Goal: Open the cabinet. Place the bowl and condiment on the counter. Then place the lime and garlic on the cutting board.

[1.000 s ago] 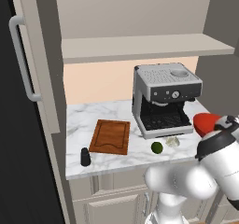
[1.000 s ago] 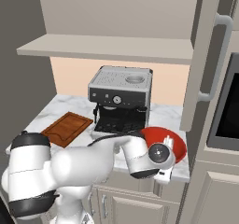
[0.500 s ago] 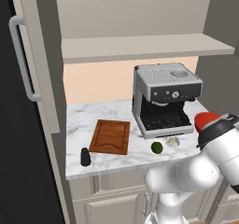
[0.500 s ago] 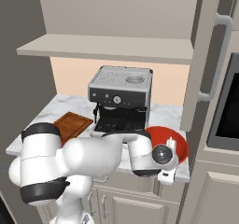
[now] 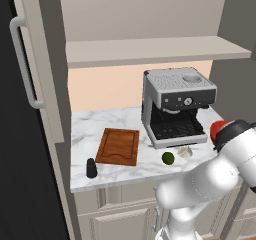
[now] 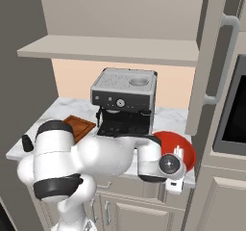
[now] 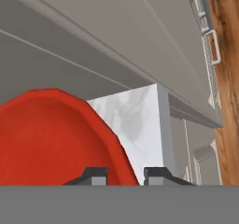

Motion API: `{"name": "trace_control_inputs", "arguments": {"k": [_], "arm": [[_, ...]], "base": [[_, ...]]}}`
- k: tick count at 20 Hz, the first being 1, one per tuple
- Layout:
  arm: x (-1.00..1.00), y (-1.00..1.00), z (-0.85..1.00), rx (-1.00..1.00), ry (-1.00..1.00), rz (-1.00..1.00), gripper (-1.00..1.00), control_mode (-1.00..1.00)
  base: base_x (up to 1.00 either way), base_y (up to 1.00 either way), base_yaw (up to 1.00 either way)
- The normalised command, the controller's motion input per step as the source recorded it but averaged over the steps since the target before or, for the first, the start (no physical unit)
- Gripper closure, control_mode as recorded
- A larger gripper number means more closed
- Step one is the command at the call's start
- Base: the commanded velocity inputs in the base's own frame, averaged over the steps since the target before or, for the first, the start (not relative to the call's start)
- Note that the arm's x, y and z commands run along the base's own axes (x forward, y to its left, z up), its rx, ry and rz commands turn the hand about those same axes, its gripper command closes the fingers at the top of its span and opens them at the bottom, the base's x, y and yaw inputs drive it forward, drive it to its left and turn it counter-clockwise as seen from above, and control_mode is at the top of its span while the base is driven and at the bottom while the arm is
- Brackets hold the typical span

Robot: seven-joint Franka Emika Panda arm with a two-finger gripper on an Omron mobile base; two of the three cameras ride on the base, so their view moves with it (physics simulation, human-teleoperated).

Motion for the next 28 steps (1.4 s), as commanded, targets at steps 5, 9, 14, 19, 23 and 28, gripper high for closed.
{"name": "trace_control_inputs", "arguments": {"k": [5, 9, 14, 19, 23, 28], "arm": [[0.28, 0.00, -0.08, 0.00, 0.00, -0.02, 1.00, -1.00], [0.34, 0.00, -0.02, 0.00, 0.00, -0.05, 1.00, -1.00], [0.11, 0.14, 0.02, 0.00, 0.00, -0.09, -1.00, -1.00], [0.00, 0.07, 0.09, 0.00, 0.00, -0.09, -1.00, -1.00], [0.01, 0.09, 0.09, 0.00, 0.00, -0.10, -1.00, -1.00], [-0.07, 0.01, 0.81, 0.02, 0.00, -0.06, -1.00, -1.00]], "base": [[0.00, 0.00, 0.00], [0.00, 0.00, 0.00], [0.00, 0.00, 0.00], [0.00, 0.00, 0.00], [0.00, 0.00, 0.00], [0.00, 0.00, 0.00]]}}
